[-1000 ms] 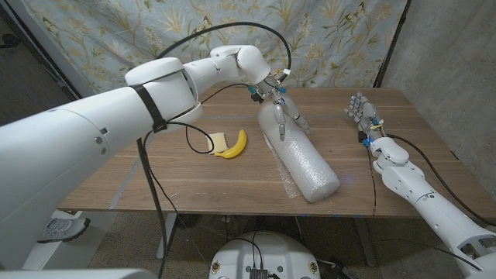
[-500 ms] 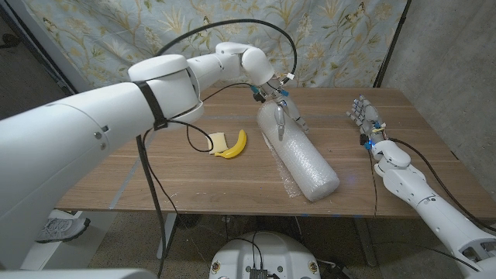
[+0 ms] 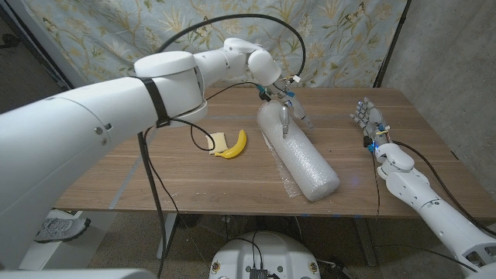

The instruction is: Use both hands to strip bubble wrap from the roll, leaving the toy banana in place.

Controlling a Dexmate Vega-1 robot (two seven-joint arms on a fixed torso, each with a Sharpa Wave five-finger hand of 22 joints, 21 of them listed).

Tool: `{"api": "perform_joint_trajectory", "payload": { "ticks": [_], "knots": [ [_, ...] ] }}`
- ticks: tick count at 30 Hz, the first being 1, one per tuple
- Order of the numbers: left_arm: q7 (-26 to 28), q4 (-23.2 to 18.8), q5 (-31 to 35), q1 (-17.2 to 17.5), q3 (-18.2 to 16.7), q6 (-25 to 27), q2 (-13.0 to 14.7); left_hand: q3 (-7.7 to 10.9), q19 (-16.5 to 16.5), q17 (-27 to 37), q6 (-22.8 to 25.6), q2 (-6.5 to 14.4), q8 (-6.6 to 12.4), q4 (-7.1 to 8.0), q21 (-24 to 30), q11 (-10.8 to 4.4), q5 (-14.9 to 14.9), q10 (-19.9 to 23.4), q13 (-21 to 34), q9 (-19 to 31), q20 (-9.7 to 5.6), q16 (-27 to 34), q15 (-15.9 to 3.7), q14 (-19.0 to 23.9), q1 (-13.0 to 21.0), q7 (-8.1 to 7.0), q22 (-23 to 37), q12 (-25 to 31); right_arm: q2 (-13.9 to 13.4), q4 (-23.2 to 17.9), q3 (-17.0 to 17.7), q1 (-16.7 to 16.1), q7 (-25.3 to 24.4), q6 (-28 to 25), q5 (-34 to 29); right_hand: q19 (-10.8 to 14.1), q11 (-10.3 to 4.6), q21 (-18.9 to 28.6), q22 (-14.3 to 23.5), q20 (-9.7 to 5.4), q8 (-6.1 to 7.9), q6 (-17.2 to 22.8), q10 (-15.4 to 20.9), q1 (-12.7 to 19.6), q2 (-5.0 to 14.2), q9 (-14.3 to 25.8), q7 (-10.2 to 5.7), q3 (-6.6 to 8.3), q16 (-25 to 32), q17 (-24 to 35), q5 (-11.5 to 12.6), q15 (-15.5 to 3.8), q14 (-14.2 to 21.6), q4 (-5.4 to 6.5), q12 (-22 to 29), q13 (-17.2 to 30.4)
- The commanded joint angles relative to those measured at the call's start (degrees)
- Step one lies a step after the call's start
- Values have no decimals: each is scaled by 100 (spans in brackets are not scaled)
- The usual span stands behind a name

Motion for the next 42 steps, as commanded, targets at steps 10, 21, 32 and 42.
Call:
{"api": "perform_joint_trajectory", "payload": {
  "ticks": [10,21,32,42],
  "knots": [
    [-629,2,-369,63,-75,83,-140,-62,-184,34,-1095,16,-9,15,49,0,-4,-994,19,7,8,41,27,-806,-20,-9,18,38,-129,-167,67,-112,-172,-134,-27,-35,14,9,24,5,2,-5,-18,-29,2,16,-17,9,13,0,5,55,16,-27,11,19],
    [-299,5,-51,54,121,-170,-123,-83,-171,34,-1088,35,-2,36,59,-15,-3,-981,20,7,7,51,18,-776,-58,-6,18,50,-91,-158,86,-118,-264,-185,0,-66,20,1,24,17,-1,-22,-27,-34,3,17,-15,8,10,0,6,56,2,-27,10,19],
    [-480,7,-121,41,127,-135,-243,-106,-175,34,-1121,34,-7,38,61,-7,-5,-992,20,7,11,49,22,-777,-82,-2,18,52,-129,-196,175,-219,-359,-210,46,-99,31,-7,24,31,-2,-37,-37,-37,5,17,-20,9,8,-1,6,67,-8,-30,9,19],
    [-602,6,-128,47,145,-165,-238,-127,-190,35,-1132,42,-1,37,59,-6,-3,-997,21,6,29,47,43,-773,-98,-6,18,57,-132,-182,194,-275,-478,-258,28,-125,42,-10,24,38,1,-42,-36,-45,6,18,-19,7,10,0,6,68,-11,-27,12,20]
  ]
}}
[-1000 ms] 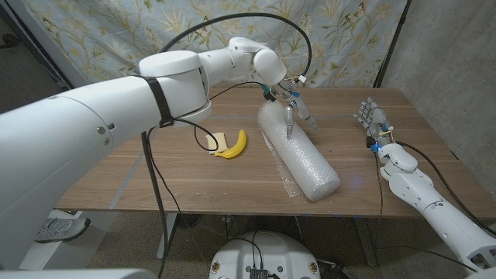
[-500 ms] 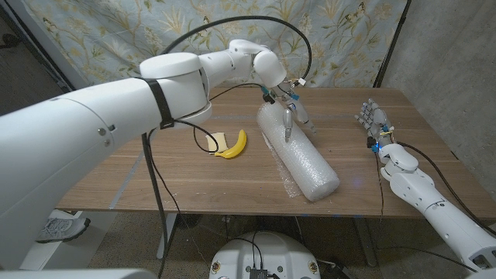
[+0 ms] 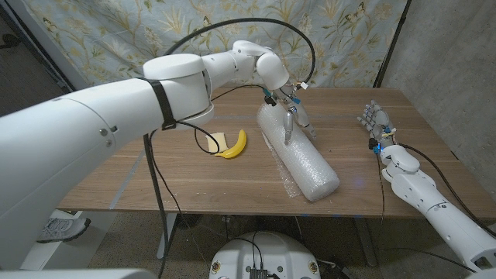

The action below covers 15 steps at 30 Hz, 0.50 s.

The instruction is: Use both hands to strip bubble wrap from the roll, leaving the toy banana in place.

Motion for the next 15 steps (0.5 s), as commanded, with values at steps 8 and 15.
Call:
{"api": "perform_joint_trajectory", "payload": {
  "ticks": [8,15],
  "knots": [
    [-490,-10,-146,35,-63,-220,79,-50,-199,35,-1146,22,-1,3,14,-5,-2,-983,22,7,46,54,59,-753,-81,-9,19,44,-3,1,0,-46,-166,-122,-22,-35,-6,-10,24,11,1,-20,-12,-49,4,18,16,5,11,-1,6,36,27,-29,11,20],
    [-693,-15,-222,83,-141,-242,135,-62,-205,35,-1154,30,0,6,14,-2,0,-988,24,7,56,46,70,-771,-94,-14,19,46,-8,-37,-31,-38,-212,-186,-50,-48,3,-11,24,17,2,-24,-11,-54,4,18,17,4,12,-1,6,40,24,-28,13,20]
  ]
}}
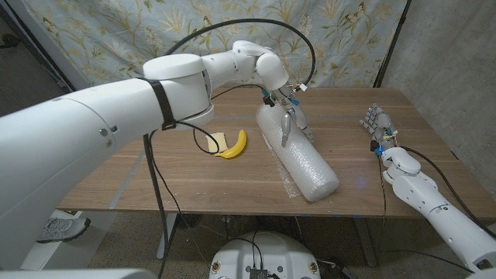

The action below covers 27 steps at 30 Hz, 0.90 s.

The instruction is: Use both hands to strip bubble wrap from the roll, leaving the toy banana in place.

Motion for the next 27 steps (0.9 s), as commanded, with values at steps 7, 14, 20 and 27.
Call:
{"api": "perform_joint_trajectory", "payload": {
  "ticks": [7,14,20,27],
  "knots": [
    [-302,-12,-66,93,-101,-64,123,-38,-191,35,-1166,9,0,-1,15,-1,0,-1007,25,8,64,49,74,-761,-80,-26,19,19,23,-25,-68,13,-115,-143,-44,-26,4,-10,24,-12,4,-26,-16,-51,7,19,11,7,12,-3,7,37,22,-32,13,20],
    [169,-15,295,76,126,-180,114,-61,-311,35,-1336,42,-38,1,-15,94,6,-1181,28,8,86,6,139,-904,-104,-73,21,-34,112,118,-80,36,-105,-136,10,-32,-6,-7,24,-9,6,-28,-10,-54,9,19,10,8,16,-4,7,42,27,-33,17,20],
    [732,-5,636,39,346,-380,149,-75,-323,36,-1353,51,-26,-2,-7,121,7,-1223,30,8,87,15,127,-913,-114,-76,22,-38,142,185,-77,38,-102,-122,35,-41,4,-7,24,-8,9,-28,-8,-56,13,19,2,9,19,-3,7,48,31,-32,19,21],
    [1379,-21,921,14,489,-630,236,-85,-295,37,-1305,67,7,-7,14,144,11,-1211,32,9,88,42,123,-865,-119,-96,23,-19,150,262,-63,49,-89,-110,57,-46,-1,-5,24,-4,11,-25,-9,-59,16,20,11,11,22,-3,7,47,34,-32,20,21]
  ]
}}
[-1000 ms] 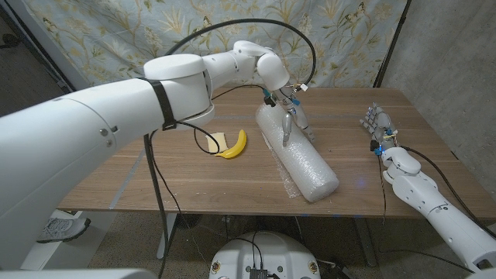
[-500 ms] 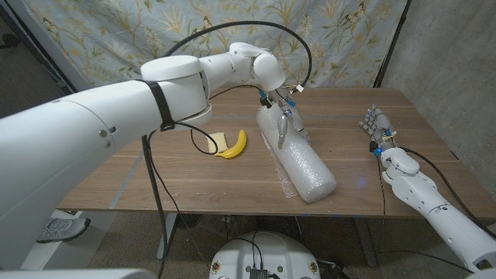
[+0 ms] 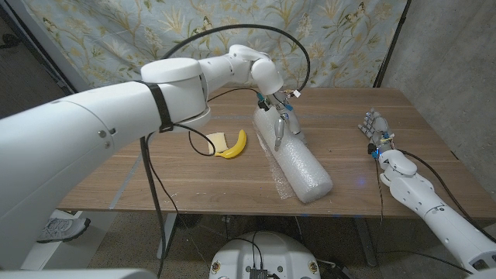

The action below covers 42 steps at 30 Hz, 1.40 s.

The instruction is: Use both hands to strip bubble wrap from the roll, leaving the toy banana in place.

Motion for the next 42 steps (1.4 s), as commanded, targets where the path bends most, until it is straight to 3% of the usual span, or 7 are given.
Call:
{"api": "perform_joint_trajectory", "payload": {
  "ticks": [1,7,10,20,30,38,42],
  "knots": [
    [1099,-4,590,-48,282,-398,104,-25,-263,6,-1232,19,61,4,30,12,13,-1151,33,10,25,61,35,-815,-23,-33,24,38,55,160,5,24,13,20,53,-15,-4,-4,24,27,11,-16,-5,-58,16,20,1,11,23,-3,7,50,33,-32,22,21],
    [2379,-141,1277,-50,409,-708,335,-82,306,11,-639,-36,211,-88,175,-95,-3,-661,47,13,46,202,-120,-178,54,-70,20,243,75,209,10,30,32,40,76,-16,6,-1,24,26,12,-17,-2,-59,16,20,1,12,24,-3,6,54,34,-34,24,22],
    [2452,-157,1382,-22,384,-735,369,-104,572,15,-483,-84,218,-114,225,-122,-4,-539,54,13,41,233,-190,67,113,-80,22,288,84,241,13,37,34,47,84,-16,7,0,24,24,12,-19,1,-61,18,20,0,13,26,-2,6,59,35,-33,25,22],
    [2442,-220,1470,101,161,-647,424,-132,691,22,-358,-125,223,-110,229,-113,0,-454,64,14,52,242,-219,206,131,-51,28,319,113,312,11,48,55,58,115,-19,7,3,24,24,13,-23,-4,-59,21,20,0,17,27,-3,6,46,33,-36,25,23],
    [2988,-385,1762,233,60,-447,580,-219,1752,111,498,-174,262,-98,441,-315,23,640,190,21,-33,461,-620,1290,369,25,87,777,102,303,17,11,41,55,123,-23,7,6,24,20,12,-29,-5,-63,24,20,-5,19,27,-2,5,50,26,-35,26,24],
    [3029,-896,1792,427,-235,-380,923,-271,2372,345,1264,1,301,-90,629,-676,28,1461,405,43,-74,863,-934,2203,586,15,172,1314,106,296,29,-37,54,67,152,-21,4,9,24,17,12,-33,-5,-66,29,20,-6,22,30,0,5,43,30,-32,27,24],
    [2850,-1289,1737,576,-460,-266,1163,-415,2781,659,2238,106,455,-132,746,-948,6,2124,742,84,-169,1381,-1187,2897,872,-82,206,1916,107,292,36,-62,51,72,162,-22,4,10,24,17,14,-32,-6,-63,32,20,-7,25,33,-1,5,39,35,-34,27,25]
  ]
}}
